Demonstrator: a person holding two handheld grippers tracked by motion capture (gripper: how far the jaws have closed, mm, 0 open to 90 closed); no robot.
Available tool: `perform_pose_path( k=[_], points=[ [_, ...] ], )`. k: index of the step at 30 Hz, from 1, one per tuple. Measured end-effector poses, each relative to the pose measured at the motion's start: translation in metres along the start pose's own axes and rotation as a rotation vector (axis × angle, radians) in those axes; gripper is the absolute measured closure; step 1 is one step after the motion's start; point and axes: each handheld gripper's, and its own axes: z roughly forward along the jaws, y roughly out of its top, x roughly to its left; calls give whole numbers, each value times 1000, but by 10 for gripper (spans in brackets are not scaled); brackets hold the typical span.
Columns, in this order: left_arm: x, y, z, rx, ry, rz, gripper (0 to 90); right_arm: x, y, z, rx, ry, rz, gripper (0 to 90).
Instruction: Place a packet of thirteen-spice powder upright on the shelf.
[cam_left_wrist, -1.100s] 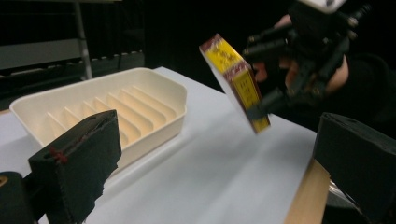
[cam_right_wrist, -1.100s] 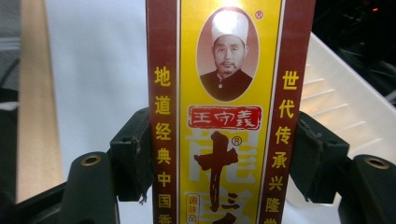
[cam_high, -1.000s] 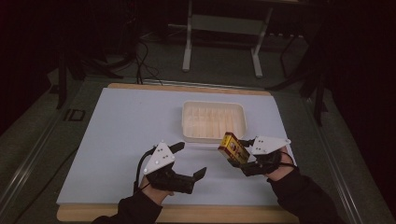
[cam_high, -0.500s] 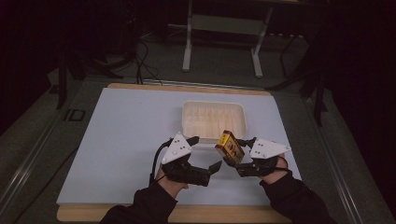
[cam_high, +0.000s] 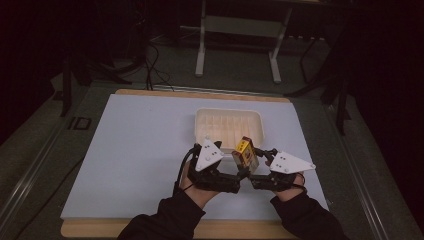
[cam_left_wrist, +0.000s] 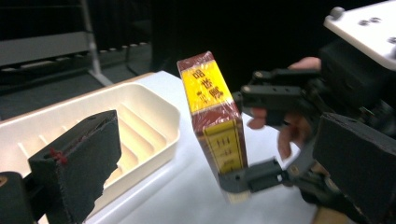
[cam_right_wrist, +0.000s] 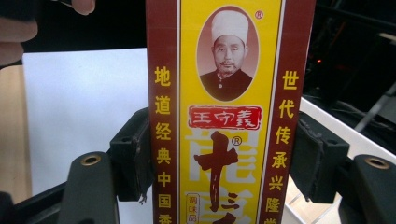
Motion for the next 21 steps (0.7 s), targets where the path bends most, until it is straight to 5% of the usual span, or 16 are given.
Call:
perform_pose_path(
  k=[4, 10, 15, 21],
  points=[
    [-2, 0, 0, -46, 64, -37, 78, 6, 1, 0, -19, -29, -11, 320],
    [-5, -3, 3, -78, 100, -65, 218, 8, 2, 3, -35, -40, 6, 320],
    [-3, -5, 9, -93, 99, -129, 329, 11, 2, 6, -60, -38, 21, 320],
    [-5, -9, 14, -99, 83, -140, 479, 16, 3, 9, -85, -42, 22, 319]
  ],
)
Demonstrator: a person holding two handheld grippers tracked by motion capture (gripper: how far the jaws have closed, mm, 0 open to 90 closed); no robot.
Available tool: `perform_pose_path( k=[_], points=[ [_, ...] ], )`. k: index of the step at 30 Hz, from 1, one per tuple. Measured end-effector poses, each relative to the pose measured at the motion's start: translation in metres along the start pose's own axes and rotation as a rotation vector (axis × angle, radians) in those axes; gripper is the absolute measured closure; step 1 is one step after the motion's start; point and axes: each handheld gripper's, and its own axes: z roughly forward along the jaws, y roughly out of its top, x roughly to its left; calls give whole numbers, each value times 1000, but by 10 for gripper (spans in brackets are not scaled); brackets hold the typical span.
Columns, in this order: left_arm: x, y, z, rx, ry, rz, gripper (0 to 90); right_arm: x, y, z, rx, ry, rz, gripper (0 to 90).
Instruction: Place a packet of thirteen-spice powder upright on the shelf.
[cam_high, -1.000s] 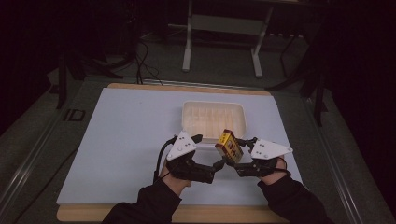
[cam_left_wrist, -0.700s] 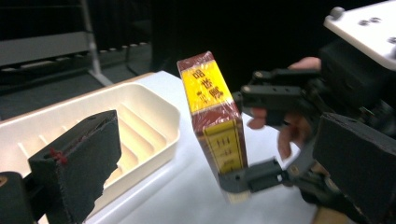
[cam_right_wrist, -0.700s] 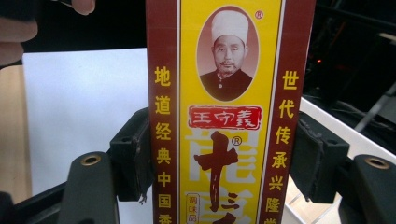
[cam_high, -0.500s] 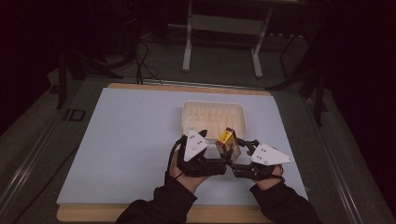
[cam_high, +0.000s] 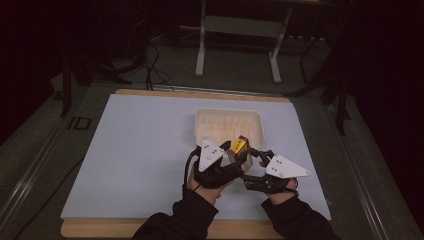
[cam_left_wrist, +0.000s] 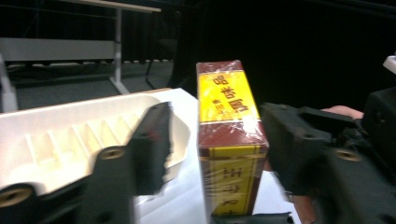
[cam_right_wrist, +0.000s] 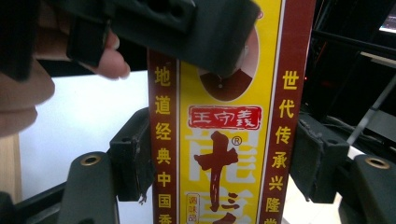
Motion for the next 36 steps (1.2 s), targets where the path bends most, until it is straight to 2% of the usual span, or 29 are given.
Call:
perform_pose_path(
  k=[4, 6, 8, 11, 13, 15, 16, 18, 19, 21, 23, 28, 33, 36],
  points=[
    [1, -1, 1, -5, 8, -15, 584, 2, -1, 2, 7, -3, 9, 319],
    [1, -1, 3, -4, 20, -9, 590, 4, -1, 4, 25, 4, 13, 319],
    [1, -1, 3, -2, 35, -4, 651, 7, -2, 7, 40, 11, 8, 319],
    [1, -1, 4, -8, 33, -24, 655, 8, -2, 8, 44, 4, 26, 319],
    [1, -1, 5, -9, 25, -45, 646, 10, -3, 7, 37, -21, 13, 320],
    [1, -2, 5, -5, 14, -67, 588, 11, -3, 6, 18, -36, 9, 320],
    [0, -3, 6, -4, 14, -68, 588, 11, -2, 5, 13, -37, 11, 319],
    [-1, -4, 6, 0, 15, -44, 606, 11, 0, 4, 4, -45, 16, 319],
    [-2, -4, 5, -4, 15, -39, 656, 10, 0, 4, 4, -43, 18, 319],
    [-2, -4, 5, -6, 17, -25, 664, 10, 0, 4, 3, -44, 17, 320],
    [-2, -3, 5, -6, 11, -25, 672, 9, 0, 4, 0, -35, 28, 319],
    [-3, -2, 4, -25, -7, -36, 658, 10, 2, 1, -20, -53, 14, 319],
    [-3, -2, 4, -13, 1, -20, 689, 8, 1, 2, -13, -25, 34, 313],
    [-2, -2, 5, 8, 5, -16, 694, 8, 1, 4, -6, -25, 40, 244]
  ],
)
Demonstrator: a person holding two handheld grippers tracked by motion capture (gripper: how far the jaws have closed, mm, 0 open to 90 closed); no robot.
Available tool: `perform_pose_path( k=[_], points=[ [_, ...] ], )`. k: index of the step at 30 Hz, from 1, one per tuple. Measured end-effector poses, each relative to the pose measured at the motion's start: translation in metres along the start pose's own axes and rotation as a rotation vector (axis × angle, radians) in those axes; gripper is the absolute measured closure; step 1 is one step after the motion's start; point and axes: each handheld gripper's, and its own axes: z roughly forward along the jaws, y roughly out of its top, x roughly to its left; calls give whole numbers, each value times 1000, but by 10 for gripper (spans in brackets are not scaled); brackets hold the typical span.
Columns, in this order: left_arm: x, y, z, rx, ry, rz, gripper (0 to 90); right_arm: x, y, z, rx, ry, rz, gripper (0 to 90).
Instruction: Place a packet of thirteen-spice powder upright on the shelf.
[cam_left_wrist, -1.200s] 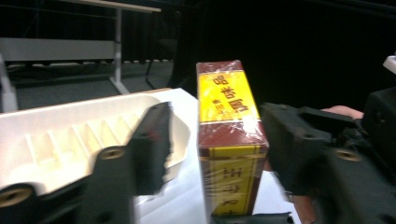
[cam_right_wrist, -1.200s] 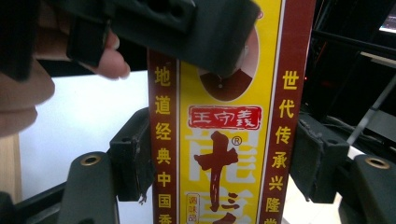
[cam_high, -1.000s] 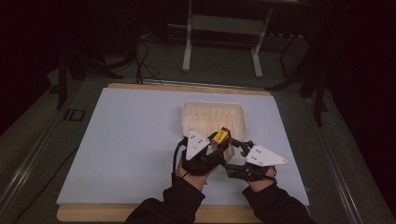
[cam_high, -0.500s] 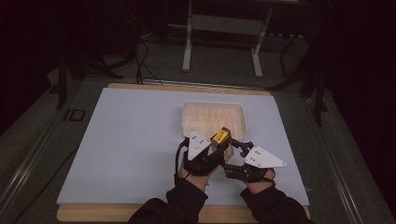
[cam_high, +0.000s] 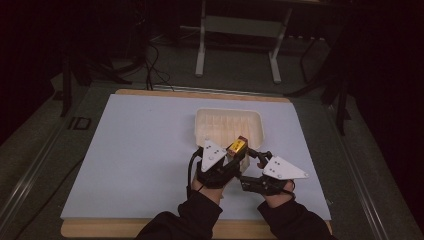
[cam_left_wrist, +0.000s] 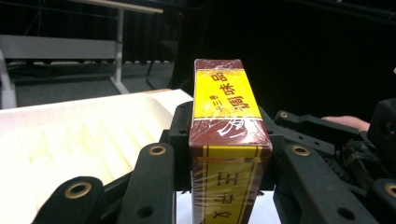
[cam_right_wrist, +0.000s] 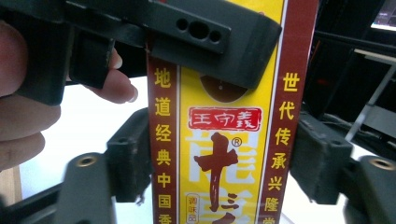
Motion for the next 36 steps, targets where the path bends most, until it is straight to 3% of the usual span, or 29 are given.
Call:
perform_pose_path(
  k=[5, 13, 20, 25, 36],
  points=[
    [-1, 3, -1, 2, -10, 8, 695, -1, 0, 3, 20, 17, 17, 113],
    [4, 14, -7, -21, 8, 9, 697, -1, -2, 2, 56, 11, -1, 102],
    [9, 27, -10, -35, 36, 41, 697, -8, -8, -4, 78, 14, 14, 102],
    [16, 39, -11, -55, 69, 57, 697, -14, -10, -15, 72, 0, 28, 102],
    [29, 53, -3, -63, 205, 68, 697, -26, -16, -40, 96, 57, 88, 103]
  ],
)
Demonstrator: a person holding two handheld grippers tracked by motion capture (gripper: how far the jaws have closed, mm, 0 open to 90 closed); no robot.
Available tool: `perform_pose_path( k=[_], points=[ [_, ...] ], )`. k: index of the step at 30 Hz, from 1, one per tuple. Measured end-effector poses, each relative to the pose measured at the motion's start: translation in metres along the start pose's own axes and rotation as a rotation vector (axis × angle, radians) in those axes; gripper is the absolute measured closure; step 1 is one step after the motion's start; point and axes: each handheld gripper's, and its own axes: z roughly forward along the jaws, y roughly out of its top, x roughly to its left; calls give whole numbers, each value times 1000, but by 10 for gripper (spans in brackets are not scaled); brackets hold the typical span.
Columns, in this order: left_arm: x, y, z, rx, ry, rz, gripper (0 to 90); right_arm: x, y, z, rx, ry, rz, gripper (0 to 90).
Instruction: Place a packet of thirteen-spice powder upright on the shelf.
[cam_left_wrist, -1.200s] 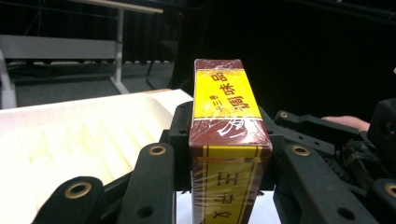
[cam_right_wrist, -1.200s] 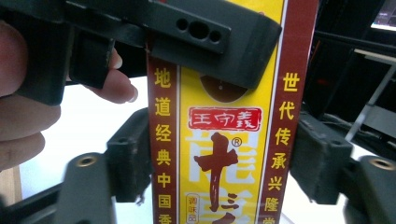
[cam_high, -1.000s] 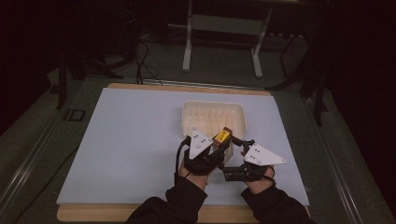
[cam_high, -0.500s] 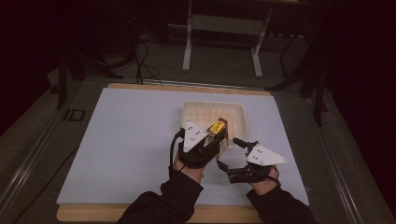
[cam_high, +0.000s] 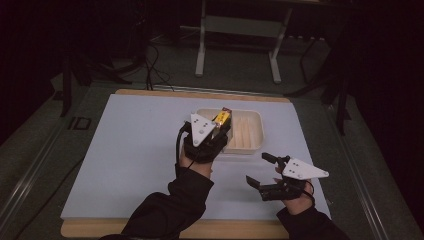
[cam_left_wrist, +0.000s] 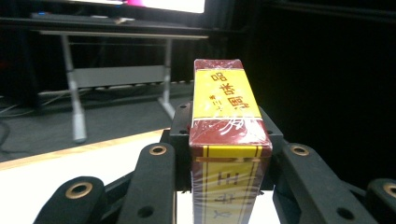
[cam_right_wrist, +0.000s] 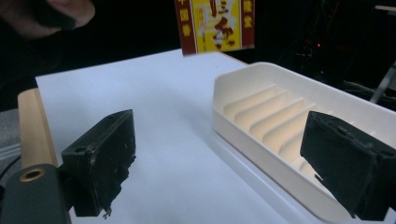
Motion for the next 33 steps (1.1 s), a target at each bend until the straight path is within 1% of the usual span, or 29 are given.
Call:
perform_pose_path(
  k=[1, 3, 5, 6, 8, 13, 15, 17, 18, 20, 22, 24, 25, 26, 27, 28, 30, 31, 32, 33],
  points=[
    [1, 0, 2, 8, 8, -8, 697, 0, -1, -2, -2, -7, -2, 103],
    [3, -1, 6, 13, 43, 5, 697, 0, -4, -6, 2, -38, 0, 103],
    [6, -3, 9, 13, 68, 7, 697, -1, -6, -10, 12, -45, 21, 103],
    [8, -3, 11, 15, 80, 9, 697, -1, -7, -11, 19, -47, 21, 103],
    [11, -5, 15, 11, 108, 4, 697, 1, -8, -14, 32, -52, 2, 103],
    [20, -7, 23, 12, 164, 1, 696, 9, -9, -19, 41, -31, -29, 103],
    [24, -8, 26, -11, 192, 10, 694, 11, -9, -19, 47, -22, -45, 103],
    [27, -10, 29, -33, 226, 29, 693, 13, -9, -19, 41, -9, -48, 103],
    [29, -10, 31, -33, 239, 38, 693, 14, -9, -18, 41, -6, -50, 103],
    [33, -12, 36, -28, 259, 33, 693, 14, -9, -18, 42, -2, -52, 103],
    [37, -15, 41, -12, 272, 10, 693, 14, -9, -18, 44, -3, -51, 103],
    [41, -21, 45, -30, 268, -20, 693, 14, -9, -19, 38, 1, -44, 103],
    [42, -24, 47, -22, 285, -18, 693, 13, -9, -19, 39, 0, -42, 103],
    [43, -26, 50, -26, 283, -18, 693, 13, -10, -19, 39, -1, -41, 105],
    [44, -29, 52, -34, 282, -5, 694, 12, -10, -20, 36, 2, -35, 105],
    [45, -32, 55, -39, 285, 15, 694, 12, -10, -20, 32, 4, -31, 105],
    [47, -36, 58, -73, 287, 26, 694, 11, -11, -20, 33, 4, -34, 105],
    [48, -38, 61, -84, 291, 40, 695, 11, -11, -20, 33, 8, -30, 105],
    [48, -40, 63, -85, 311, 55, 695, 11, -12, -19, 34, 11, -30, 105],
    [50, -42, 65, -90, 309, 45, 695, 11, -12, -19, 39, 12, -29, 105]
  ],
)
